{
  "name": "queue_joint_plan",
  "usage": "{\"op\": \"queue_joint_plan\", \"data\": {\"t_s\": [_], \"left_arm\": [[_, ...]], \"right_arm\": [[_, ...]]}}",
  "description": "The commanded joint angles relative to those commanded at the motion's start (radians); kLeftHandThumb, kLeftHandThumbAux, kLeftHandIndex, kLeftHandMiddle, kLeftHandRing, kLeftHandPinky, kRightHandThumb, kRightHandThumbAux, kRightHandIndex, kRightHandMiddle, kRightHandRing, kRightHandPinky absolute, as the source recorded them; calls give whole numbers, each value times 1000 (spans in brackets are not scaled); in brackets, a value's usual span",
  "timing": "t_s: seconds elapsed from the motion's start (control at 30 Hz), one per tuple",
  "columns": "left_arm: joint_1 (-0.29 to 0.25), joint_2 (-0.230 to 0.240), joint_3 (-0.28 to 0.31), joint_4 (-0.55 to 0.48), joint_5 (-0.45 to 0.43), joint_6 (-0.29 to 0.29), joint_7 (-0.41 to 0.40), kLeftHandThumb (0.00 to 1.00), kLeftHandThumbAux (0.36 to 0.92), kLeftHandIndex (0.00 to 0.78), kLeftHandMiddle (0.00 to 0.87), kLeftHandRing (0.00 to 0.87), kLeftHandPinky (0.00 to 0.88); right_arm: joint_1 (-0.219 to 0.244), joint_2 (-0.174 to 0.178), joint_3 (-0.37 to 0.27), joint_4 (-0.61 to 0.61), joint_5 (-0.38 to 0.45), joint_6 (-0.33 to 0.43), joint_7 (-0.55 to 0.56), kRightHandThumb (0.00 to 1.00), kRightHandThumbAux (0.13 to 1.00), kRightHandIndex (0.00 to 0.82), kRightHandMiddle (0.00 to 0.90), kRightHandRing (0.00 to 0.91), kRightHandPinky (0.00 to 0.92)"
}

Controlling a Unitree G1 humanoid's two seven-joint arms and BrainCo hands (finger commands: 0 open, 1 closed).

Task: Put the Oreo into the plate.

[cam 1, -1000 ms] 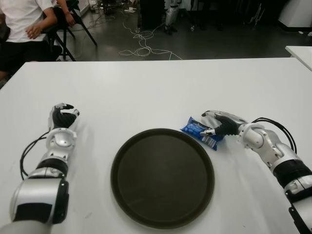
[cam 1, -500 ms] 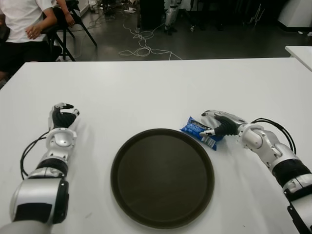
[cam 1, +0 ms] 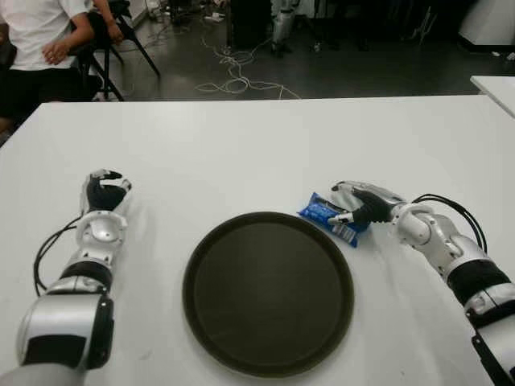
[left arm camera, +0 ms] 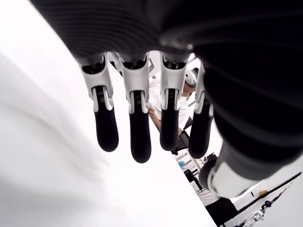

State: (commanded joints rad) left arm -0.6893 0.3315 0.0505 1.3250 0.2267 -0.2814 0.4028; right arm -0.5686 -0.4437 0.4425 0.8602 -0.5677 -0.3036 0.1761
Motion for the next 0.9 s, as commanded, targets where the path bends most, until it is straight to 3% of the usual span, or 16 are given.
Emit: {"op": "queue_joint_plan", "data": {"t_s": [0.9], "left_arm": [[-4, -3, -6, -1, 3, 23, 2, 674, 720, 399, 292, 328, 342]], "right_arm": [[9, -1, 14, -36, -32, -6, -18, 49, 341, 0, 0, 0, 0]]}}
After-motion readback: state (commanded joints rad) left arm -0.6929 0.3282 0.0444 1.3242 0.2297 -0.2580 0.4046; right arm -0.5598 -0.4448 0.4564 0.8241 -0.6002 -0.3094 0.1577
